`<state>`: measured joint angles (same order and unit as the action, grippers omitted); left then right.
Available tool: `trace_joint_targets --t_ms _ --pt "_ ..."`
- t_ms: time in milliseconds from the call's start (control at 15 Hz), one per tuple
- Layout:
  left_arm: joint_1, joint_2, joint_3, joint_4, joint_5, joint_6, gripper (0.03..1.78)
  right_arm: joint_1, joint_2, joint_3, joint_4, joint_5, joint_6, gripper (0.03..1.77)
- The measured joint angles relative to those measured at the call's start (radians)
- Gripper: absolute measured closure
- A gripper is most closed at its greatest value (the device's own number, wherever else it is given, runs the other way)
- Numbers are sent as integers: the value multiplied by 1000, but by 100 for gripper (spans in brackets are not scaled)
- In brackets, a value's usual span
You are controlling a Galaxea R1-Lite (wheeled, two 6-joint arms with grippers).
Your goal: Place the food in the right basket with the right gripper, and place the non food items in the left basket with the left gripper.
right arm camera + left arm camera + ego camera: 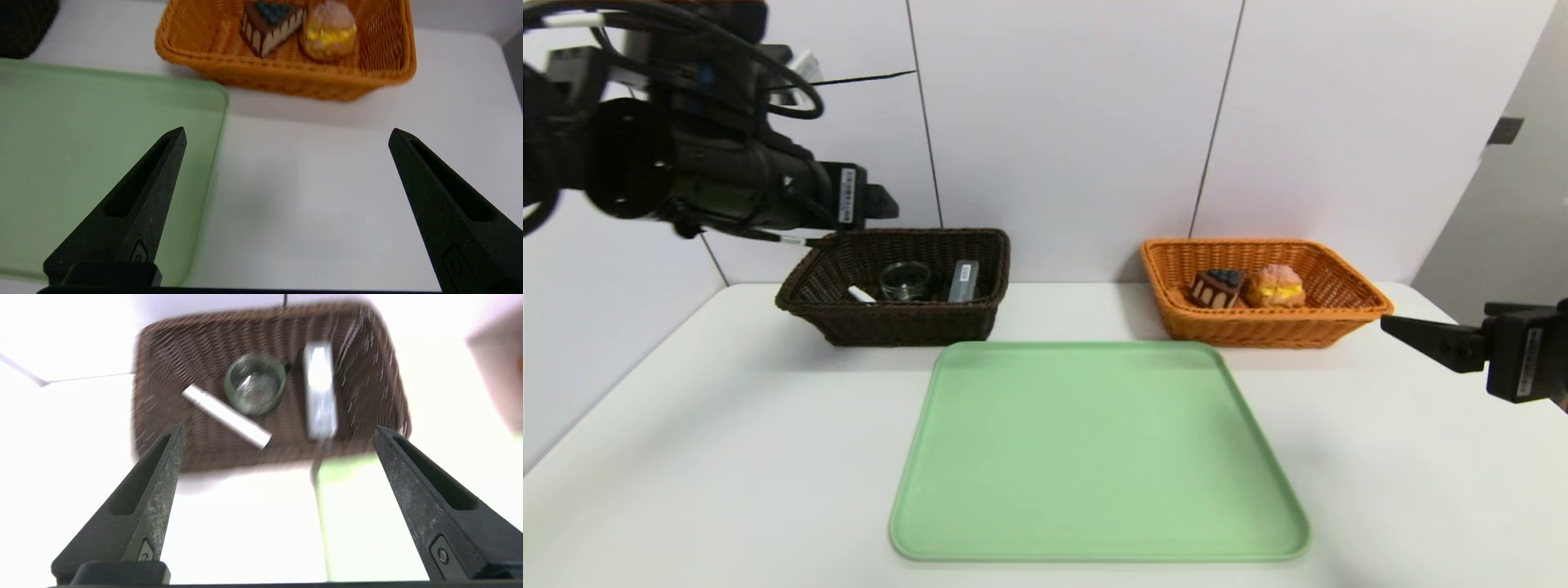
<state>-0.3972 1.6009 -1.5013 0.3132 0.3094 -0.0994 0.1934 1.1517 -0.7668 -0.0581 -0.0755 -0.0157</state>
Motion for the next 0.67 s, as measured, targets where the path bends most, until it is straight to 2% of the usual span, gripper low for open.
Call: trace_joint_targets --t_ms 133,267,400,533,667 --pt "1 -156 148 -13 33 10 17 4 19 -15 -108 17 -55 9" --pt "69 -289 261 -17 80 -7 16 5 30 -20 -218 7 -104 9" --pt "180 -419 352 -20 106 -14 15 -6 30 -10 -291 -44 -114 9" --pt "247 -541 437 -20 116 -15 14 -50 13 21 -329 -111 -114 9" --pt "292 -670 531 -19 125 -17 14 -95 -33 95 -372 -146 -113 9"
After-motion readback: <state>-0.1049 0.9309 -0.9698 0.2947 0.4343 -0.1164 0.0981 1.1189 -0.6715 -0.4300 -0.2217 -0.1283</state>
